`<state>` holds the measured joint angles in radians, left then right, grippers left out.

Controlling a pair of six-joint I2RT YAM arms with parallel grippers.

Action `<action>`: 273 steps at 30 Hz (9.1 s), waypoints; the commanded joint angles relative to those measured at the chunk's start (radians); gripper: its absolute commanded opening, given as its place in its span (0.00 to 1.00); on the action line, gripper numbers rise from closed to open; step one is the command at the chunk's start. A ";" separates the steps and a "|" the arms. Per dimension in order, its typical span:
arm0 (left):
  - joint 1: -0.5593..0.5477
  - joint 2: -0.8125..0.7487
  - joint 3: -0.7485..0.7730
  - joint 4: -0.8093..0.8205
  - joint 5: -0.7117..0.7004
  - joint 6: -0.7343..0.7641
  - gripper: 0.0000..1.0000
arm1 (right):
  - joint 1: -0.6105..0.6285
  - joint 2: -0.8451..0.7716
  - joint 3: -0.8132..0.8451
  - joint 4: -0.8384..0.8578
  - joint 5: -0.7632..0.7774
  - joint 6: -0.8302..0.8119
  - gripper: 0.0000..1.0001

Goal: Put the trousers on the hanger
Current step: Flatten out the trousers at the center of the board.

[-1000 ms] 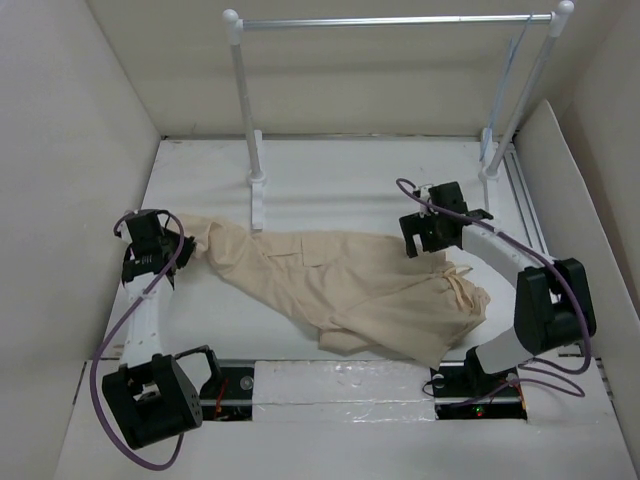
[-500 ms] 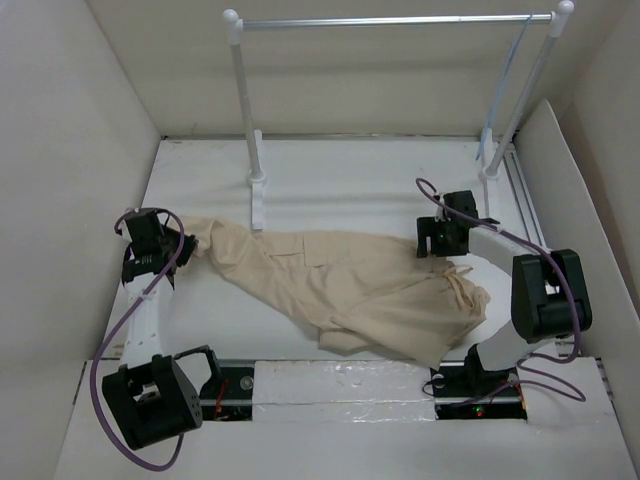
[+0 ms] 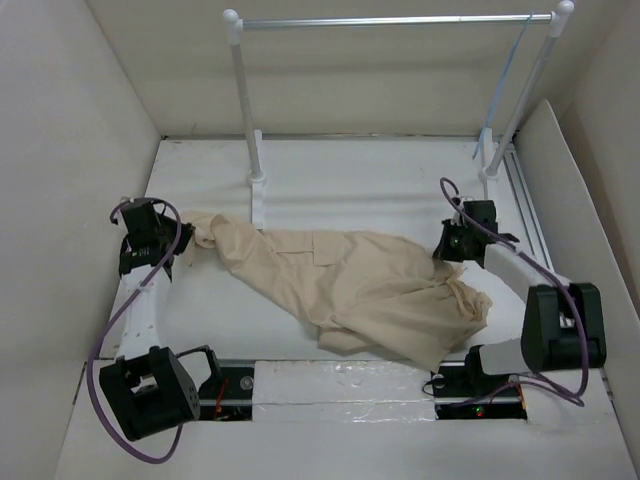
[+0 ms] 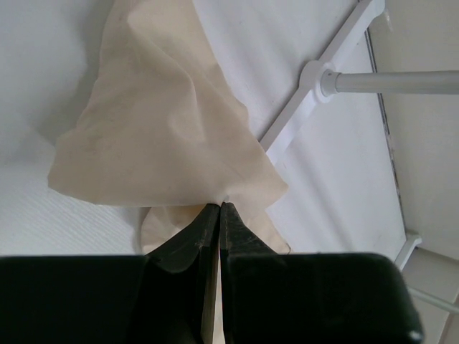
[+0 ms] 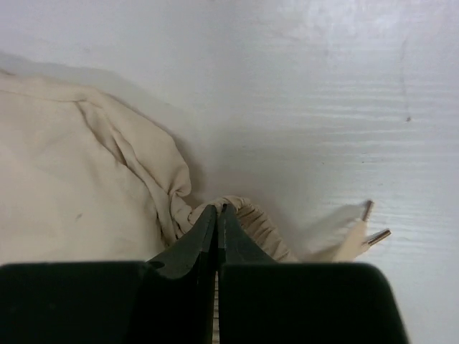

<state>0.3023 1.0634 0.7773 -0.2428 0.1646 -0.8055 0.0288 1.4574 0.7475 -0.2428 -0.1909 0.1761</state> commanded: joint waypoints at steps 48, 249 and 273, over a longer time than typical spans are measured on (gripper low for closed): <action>-0.307 0.815 0.798 -0.326 -0.453 0.298 0.64 | 0.045 -0.428 0.207 -0.293 0.005 -0.181 0.00; -0.927 0.205 0.153 0.092 -0.146 -0.055 0.48 | 0.623 0.179 0.550 -0.243 0.380 -0.380 0.75; -0.968 0.453 0.308 0.123 -0.174 0.084 0.46 | 0.219 0.051 0.396 -0.122 0.138 -0.245 0.00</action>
<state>-0.5919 1.4952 0.9615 -0.1490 -0.0280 -0.7757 0.3721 1.6192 1.2152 -0.4721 0.1120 -0.1379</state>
